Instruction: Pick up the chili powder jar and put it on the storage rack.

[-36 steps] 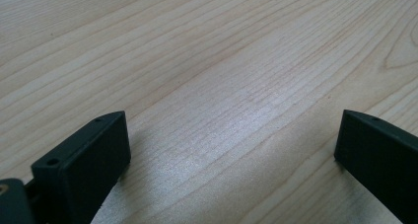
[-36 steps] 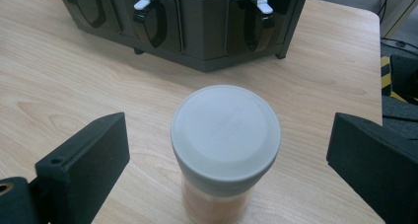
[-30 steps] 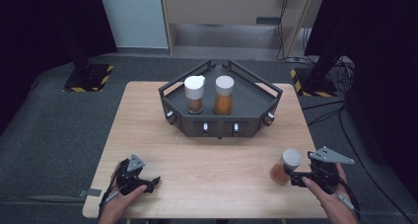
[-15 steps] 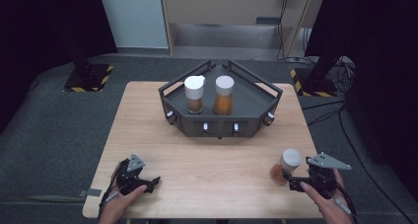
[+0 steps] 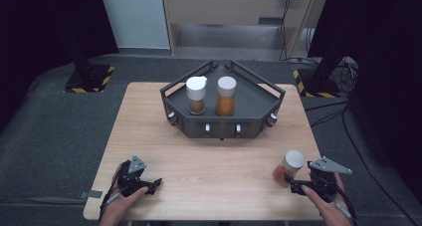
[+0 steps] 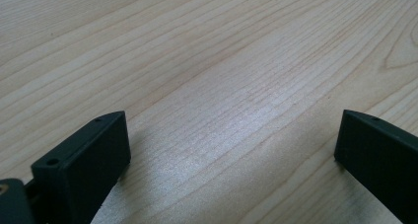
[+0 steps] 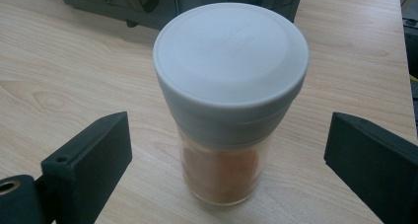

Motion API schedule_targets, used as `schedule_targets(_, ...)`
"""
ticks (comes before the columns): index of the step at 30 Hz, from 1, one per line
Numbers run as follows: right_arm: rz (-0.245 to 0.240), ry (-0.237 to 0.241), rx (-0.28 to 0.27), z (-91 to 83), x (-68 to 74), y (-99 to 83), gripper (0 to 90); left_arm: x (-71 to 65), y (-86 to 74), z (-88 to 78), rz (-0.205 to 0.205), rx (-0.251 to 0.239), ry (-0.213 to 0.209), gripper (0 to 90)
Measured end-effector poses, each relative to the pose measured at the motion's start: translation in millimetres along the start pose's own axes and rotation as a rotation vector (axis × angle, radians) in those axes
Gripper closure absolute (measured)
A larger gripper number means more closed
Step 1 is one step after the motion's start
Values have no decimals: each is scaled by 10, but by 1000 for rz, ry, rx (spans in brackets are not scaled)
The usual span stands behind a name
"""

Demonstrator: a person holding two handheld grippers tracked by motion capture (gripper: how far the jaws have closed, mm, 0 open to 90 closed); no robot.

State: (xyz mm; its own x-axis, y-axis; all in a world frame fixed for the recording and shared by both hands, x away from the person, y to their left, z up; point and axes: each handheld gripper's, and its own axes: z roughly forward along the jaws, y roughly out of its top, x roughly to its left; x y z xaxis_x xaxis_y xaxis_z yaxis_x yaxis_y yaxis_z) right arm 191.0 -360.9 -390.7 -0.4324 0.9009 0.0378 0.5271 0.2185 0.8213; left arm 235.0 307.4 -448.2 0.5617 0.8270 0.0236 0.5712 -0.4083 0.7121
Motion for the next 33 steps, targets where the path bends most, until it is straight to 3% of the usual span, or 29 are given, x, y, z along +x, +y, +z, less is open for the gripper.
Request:
schedule_targets(15, 4, -14, 8, 107, 7, 12, 83, -2, -3, 1, -2, -2, 0, 0)
schedule_targets(33, -8, -20, -2, 192, 50, 95, 253, -2, -2, 1, -2, -1, 0, 0)
